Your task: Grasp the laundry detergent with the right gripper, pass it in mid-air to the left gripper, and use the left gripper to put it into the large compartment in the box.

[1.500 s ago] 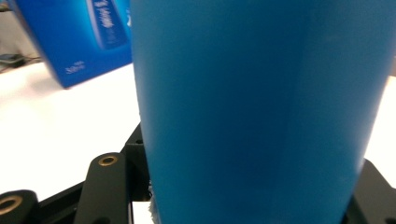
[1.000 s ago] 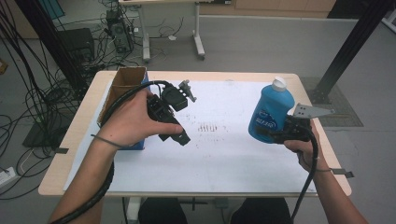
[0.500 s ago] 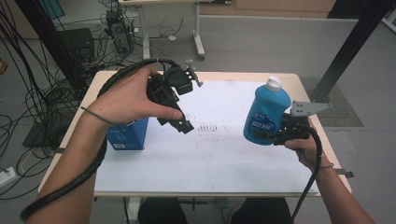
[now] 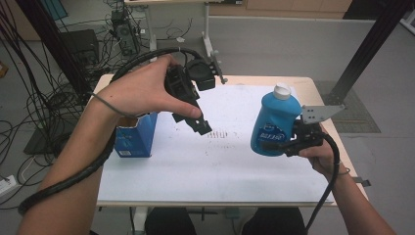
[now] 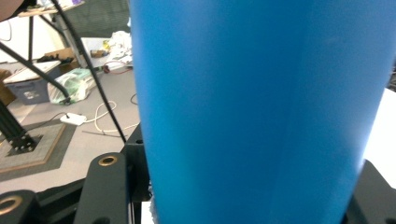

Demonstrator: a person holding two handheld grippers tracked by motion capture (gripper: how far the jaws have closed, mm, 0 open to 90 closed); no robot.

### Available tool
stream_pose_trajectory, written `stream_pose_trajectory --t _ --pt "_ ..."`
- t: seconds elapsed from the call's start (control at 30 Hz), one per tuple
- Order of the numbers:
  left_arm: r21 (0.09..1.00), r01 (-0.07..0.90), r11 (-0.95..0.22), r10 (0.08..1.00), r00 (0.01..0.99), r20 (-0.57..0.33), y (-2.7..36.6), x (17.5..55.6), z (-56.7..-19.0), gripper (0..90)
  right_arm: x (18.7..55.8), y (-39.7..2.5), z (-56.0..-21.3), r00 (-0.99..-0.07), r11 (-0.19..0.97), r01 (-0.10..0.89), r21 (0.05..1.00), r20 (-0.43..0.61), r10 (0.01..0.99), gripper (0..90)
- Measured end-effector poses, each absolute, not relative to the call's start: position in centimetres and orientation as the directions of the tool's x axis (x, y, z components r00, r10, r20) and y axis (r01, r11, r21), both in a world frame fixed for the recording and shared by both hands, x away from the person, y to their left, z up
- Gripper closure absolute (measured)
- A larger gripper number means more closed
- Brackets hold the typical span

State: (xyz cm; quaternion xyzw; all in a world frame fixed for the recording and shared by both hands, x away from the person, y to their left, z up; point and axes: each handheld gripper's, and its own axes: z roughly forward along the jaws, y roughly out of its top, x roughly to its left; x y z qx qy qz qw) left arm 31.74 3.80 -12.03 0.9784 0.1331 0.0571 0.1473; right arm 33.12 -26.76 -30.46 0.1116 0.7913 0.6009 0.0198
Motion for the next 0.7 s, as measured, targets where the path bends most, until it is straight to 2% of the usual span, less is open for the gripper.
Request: stream_pose_trajectory --t 0.33,0.7 --pt "0.262 0.182 -0.948 0.208 0.975 0.076 2.3 31.5 -11.6 8.3 32.5 -25.4 -29.6 -0.990 0.276 0.106 0.955 0.076 0.115 41.1" --pt "0.258 0.134 -0.957 0.154 0.986 0.062 1.8 31.6 -11.5 8.3 31.8 -23.6 -29.3 -0.997 0.302 0.074 0.951 0.064 0.042 41.1"
